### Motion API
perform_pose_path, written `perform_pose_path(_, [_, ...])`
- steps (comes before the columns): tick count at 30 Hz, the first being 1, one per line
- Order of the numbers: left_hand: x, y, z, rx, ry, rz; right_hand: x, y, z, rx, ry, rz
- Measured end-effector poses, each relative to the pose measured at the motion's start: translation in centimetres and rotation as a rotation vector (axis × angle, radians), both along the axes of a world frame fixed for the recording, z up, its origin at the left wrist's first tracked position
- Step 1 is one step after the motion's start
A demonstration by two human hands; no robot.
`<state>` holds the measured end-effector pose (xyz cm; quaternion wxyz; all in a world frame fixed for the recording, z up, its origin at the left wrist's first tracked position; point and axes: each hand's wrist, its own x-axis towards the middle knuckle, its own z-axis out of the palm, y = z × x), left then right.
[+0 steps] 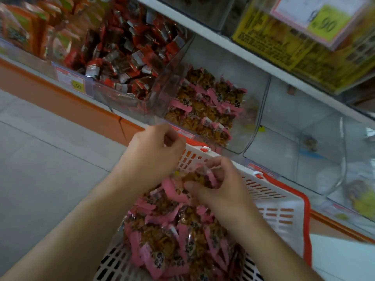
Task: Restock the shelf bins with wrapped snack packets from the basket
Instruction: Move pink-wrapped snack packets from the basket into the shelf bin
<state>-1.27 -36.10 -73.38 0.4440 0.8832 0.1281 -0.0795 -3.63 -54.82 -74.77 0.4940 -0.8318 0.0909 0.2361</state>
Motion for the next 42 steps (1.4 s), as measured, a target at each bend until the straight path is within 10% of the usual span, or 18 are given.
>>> perform_pose_path(7, [-0.8, -3.8, -0.1, -0.613, 0.33, -0.263, 1.0, -4.6, 2.2, -0.033, -0.295, -0.177])
perform_pose_path(15, [0.2, -5.4, 0.0, -0.837, 0.326, -0.218, 3.5, -6.3, 2.6, 0.166, -0.363, -0.127])
perform_pose_path(35, [0.8, -6.6, -0.2, -0.37, 0.161, -0.202, 3.6, -5.4, 2.1, 0.187, -0.314, -0.173])
perform_pose_path(42, [1.7, -2.2, -1.3, 0.196, -0.078, -0.062, 11.9, -1.0, 1.1, -0.079, -0.355, -0.069])
